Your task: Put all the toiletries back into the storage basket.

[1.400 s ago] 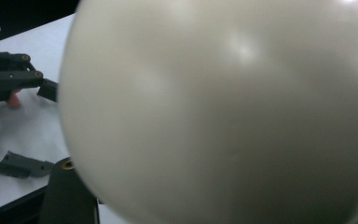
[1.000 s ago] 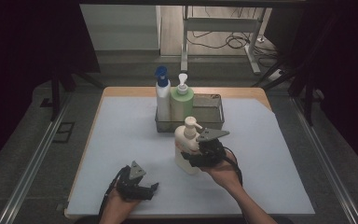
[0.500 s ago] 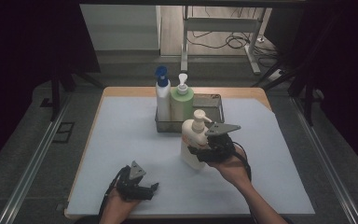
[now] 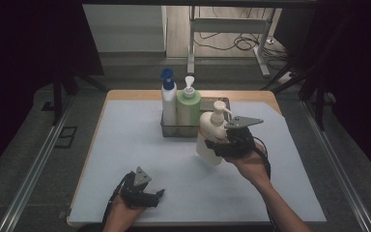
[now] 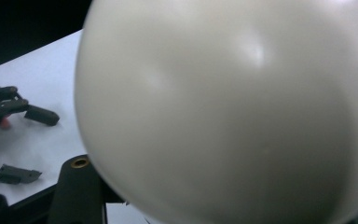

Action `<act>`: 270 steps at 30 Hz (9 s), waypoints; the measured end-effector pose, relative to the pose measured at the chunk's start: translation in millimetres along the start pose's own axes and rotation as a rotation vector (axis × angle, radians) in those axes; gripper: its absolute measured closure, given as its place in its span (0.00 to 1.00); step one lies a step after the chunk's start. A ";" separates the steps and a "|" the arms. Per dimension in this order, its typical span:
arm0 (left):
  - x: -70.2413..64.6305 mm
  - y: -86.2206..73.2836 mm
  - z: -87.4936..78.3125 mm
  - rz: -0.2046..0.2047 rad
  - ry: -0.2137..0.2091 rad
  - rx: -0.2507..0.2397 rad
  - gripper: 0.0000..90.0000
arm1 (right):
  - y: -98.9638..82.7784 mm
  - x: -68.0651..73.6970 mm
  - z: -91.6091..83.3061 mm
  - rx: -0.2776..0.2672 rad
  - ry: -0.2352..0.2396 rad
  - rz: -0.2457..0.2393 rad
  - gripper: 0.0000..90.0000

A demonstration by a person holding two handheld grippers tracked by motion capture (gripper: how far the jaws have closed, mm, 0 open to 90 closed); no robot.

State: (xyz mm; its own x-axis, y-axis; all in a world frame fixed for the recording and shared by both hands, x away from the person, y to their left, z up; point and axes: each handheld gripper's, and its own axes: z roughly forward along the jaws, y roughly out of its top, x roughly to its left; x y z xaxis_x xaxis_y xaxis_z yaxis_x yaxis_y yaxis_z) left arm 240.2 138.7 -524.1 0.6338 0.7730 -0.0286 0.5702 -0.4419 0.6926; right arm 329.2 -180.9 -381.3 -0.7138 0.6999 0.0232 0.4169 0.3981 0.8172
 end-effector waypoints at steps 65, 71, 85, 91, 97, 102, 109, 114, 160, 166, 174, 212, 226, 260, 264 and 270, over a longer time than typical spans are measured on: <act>0.2 0.1 0.1 -0.001 -0.001 0.000 0.13 | 78.1 -80.1 26.1 -0.071 -0.183 0.086 0.42; 0.2 0.1 0.1 -0.001 -0.002 0.000 0.13 | 81.9 -83.8 38.6 -0.076 -0.189 0.090 0.42; 0.3 0.1 -0.1 0.000 -0.002 0.004 0.13 | 81.6 -96.4 71.7 -0.070 -0.219 0.105 0.42; 0.2 0.1 0.0 -0.001 -0.002 0.003 0.13 | 77.5 -100.4 85.6 -0.066 -0.229 0.112 0.42; 0.3 0.1 0.0 -0.001 -0.003 0.003 0.13 | 67.7 -101.8 98.5 -0.061 -0.239 0.112 0.42; 0.3 0.1 0.0 -0.001 -0.003 0.004 0.13 | 61.3 -103.1 105.2 -0.051 -0.233 0.112 0.42; 0.3 0.1 0.0 -0.001 -0.003 0.004 0.13 | 55.5 -103.3 107.2 -0.041 -0.238 0.117 0.42; 0.3 0.1 0.0 -0.001 -0.003 0.004 0.13 | 51.6 -101.6 106.2 -0.033 -0.235 0.114 0.42; 0.3 0.2 -0.1 0.001 -0.002 0.005 0.13 | 12.7 -101.8 100.0 0.025 -0.162 0.153 0.37; 0.2 0.1 0.0 0.000 -0.002 0.004 0.13 | 9.0 -101.7 88.2 0.023 -0.147 0.145 0.37; 0.1 0.1 0.0 -0.001 -0.002 0.003 0.13 | 1.9 -102.6 63.9 0.013 -0.121 0.144 0.38; 0.3 0.1 -0.1 0.001 -0.002 0.005 0.13 | -5.6 -143.1 82.1 0.055 -0.164 0.190 1.00; 0.3 0.2 -0.1 0.000 -0.002 0.005 0.13 | -16.4 -143.5 101.5 0.094 -0.140 0.217 1.00; 0.3 0.2 -0.1 0.000 -0.002 0.006 0.13 | -13.3 -115.4 115.4 0.110 -0.091 0.158 1.00; 0.3 0.2 -0.1 0.000 -0.002 0.006 0.13 | -13.5 -114.8 113.7 0.102 -0.086 0.162 1.00; 0.3 0.2 -0.1 0.000 -0.002 0.006 0.13 | -14.0 -111.2 111.8 0.101 -0.080 0.157 1.00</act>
State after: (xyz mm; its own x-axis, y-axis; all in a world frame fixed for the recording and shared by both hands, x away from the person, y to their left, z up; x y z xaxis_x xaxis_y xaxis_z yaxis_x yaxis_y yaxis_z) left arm 240.5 138.9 -523.9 0.6348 0.7721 -0.0299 0.5733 -0.4446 0.6882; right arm 465.7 -198.0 -459.7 -0.5902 0.8014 0.0969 0.5768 0.3348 0.7451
